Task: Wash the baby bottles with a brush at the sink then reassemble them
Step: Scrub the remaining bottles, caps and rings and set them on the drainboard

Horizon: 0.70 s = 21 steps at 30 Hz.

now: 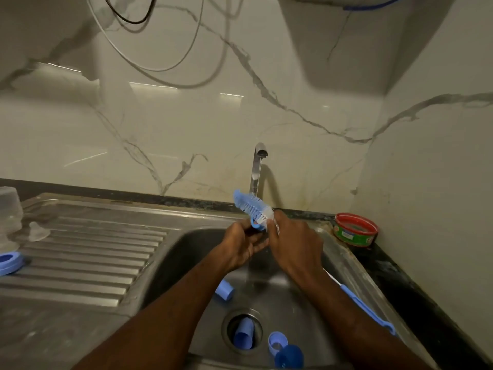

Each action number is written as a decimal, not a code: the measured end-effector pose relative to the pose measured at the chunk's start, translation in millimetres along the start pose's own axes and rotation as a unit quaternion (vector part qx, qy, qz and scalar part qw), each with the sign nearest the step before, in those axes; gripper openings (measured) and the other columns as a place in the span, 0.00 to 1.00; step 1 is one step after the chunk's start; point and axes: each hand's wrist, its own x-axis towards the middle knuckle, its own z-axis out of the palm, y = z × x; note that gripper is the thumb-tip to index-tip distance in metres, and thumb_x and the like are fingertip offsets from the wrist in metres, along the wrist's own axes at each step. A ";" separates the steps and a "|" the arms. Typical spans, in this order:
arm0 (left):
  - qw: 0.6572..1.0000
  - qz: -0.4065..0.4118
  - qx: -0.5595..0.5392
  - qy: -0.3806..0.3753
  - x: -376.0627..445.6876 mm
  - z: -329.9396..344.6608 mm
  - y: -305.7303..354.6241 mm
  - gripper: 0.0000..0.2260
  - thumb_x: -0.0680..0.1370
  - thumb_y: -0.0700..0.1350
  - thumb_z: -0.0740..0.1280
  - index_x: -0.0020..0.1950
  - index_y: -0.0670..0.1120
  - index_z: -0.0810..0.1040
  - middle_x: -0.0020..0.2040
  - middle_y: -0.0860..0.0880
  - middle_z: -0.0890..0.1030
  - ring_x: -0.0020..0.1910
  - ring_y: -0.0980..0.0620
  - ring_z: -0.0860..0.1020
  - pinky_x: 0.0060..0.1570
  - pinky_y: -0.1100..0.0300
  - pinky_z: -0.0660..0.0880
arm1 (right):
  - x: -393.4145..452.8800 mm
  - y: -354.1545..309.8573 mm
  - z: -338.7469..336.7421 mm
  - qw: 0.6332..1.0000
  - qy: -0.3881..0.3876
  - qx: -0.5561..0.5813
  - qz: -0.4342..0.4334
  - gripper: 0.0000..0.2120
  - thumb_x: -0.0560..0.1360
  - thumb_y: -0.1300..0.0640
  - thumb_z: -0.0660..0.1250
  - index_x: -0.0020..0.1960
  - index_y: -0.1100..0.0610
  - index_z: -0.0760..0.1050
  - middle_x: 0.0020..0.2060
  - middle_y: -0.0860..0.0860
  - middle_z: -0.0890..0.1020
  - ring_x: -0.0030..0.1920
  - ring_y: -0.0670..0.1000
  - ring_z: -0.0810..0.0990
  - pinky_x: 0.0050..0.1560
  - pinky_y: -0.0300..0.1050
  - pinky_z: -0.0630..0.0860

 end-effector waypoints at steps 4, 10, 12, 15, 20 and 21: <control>0.991 0.054 0.120 0.022 0.1 2.9 -4.1 0.11 0.83 0.43 0.60 0.56 0.42 0.80 0.43 0.46 0.86 0.46 0.49 0.83 0.51 0.52 0.80 | 5.9 11.9 1.1 0.999 -0.003 0.012 0.032 0.19 0.83 0.40 0.56 0.66 0.47 0.74 0.55 0.50 0.83 0.53 0.52 0.82 0.43 0.44 0.68; 0.979 0.100 0.153 0.090 11.8 -12.4 1.5 0.09 0.82 0.42 0.61 0.55 0.42 0.80 0.49 0.43 0.85 0.44 0.50 0.84 0.40 0.57 0.78 | 6.6 27.1 10.9 0.998 -0.019 0.042 0.038 0.19 0.79 0.36 0.60 0.62 0.45 0.79 0.51 0.48 0.85 0.49 0.52 0.82 0.48 0.49 0.78; 0.968 0.067 0.242 0.011 8.6 -13.7 -7.0 0.11 0.82 0.44 0.62 0.60 0.43 0.79 0.50 0.45 0.86 0.49 0.50 0.84 0.45 0.56 0.79 | 8.7 21.2 12.4 0.998 -0.020 0.037 0.036 0.19 0.79 0.37 0.60 0.63 0.45 0.79 0.52 0.49 0.85 0.51 0.53 0.82 0.51 0.50 0.79; 0.963 0.068 0.260 -0.023 7.0 -11.4 -10.2 0.11 0.82 0.45 0.64 0.62 0.44 0.79 0.52 0.45 0.85 0.53 0.48 0.84 0.49 0.55 0.80 | 11.2 20.4 11.6 0.999 -0.020 0.029 0.037 0.19 0.79 0.36 0.60 0.62 0.44 0.79 0.52 0.48 0.85 0.51 0.52 0.82 0.50 0.48 0.78; 0.978 0.137 0.132 0.087 5.6 -17.5 7.7 0.07 0.82 0.40 0.64 0.54 0.41 0.82 0.51 0.41 0.86 0.50 0.47 0.84 0.49 0.56 0.81 | 10.7 34.6 10.7 0.998 -0.015 0.039 0.041 0.20 0.78 0.35 0.61 0.62 0.45 0.80 0.51 0.47 0.85 0.49 0.51 0.82 0.48 0.48 0.79; 0.981 0.124 0.130 0.066 3.5 -17.4 7.1 0.07 0.83 0.39 0.64 0.56 0.40 0.81 0.51 0.41 0.86 0.50 0.48 0.85 0.49 0.57 0.81 | 10.5 33.9 11.6 0.999 -0.017 0.035 0.035 0.20 0.78 0.35 0.61 0.63 0.45 0.79 0.52 0.47 0.85 0.50 0.51 0.82 0.47 0.47 0.78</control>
